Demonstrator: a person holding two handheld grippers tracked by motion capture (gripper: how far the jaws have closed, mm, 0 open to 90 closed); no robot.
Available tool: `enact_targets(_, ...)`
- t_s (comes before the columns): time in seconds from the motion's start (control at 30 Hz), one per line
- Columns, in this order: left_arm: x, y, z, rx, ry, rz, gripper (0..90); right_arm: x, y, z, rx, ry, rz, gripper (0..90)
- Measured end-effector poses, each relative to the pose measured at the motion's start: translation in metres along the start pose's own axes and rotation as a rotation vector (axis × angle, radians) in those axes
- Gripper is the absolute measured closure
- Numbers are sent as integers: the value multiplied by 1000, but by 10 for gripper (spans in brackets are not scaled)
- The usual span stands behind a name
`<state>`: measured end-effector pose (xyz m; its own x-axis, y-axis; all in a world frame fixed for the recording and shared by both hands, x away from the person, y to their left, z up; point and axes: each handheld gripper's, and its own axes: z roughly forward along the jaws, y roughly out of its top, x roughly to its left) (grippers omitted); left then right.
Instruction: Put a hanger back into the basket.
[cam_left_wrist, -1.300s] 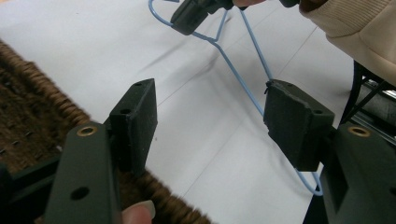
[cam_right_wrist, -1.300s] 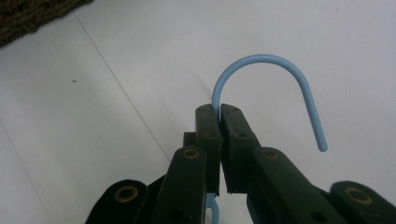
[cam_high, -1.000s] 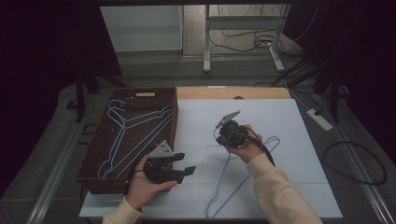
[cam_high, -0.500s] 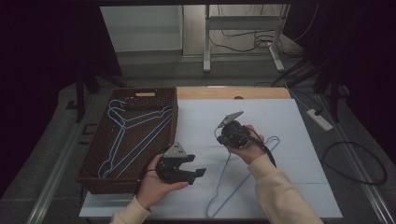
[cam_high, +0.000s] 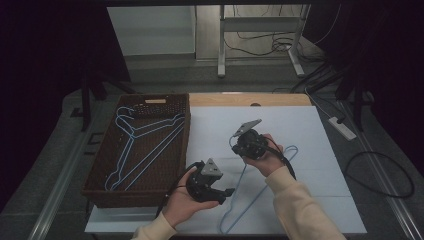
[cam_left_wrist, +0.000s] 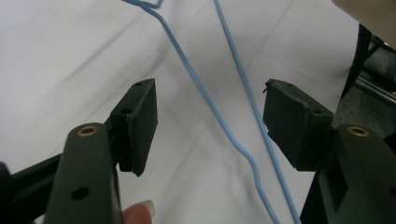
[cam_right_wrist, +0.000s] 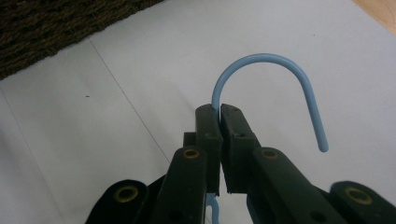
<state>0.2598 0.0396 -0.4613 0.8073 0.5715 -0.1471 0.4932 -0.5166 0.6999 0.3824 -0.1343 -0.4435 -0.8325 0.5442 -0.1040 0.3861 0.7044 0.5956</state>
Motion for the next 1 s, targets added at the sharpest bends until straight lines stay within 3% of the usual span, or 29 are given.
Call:
enact_targets(0.33,-7,1,27,49,-9,-8,367,1,-1,-4,-14,0,0,869)
enact_targets(0.5,-3,0,47,49,-10,-63,397,1,-2,-6,-19,-2,0,870)
enact_targets(0.63,0,-1,52,50,-12,-80,421,1,-2,-8,-23,-4,-3,869)
enact_targets(0.7,2,-2,56,47,-34,-100,440,2,-2,-10,-29,-5,-3,869)
enact_targets(1.0,7,-2,61,29,-72,-152,682,2,-3,-15,-46,-7,0,870)
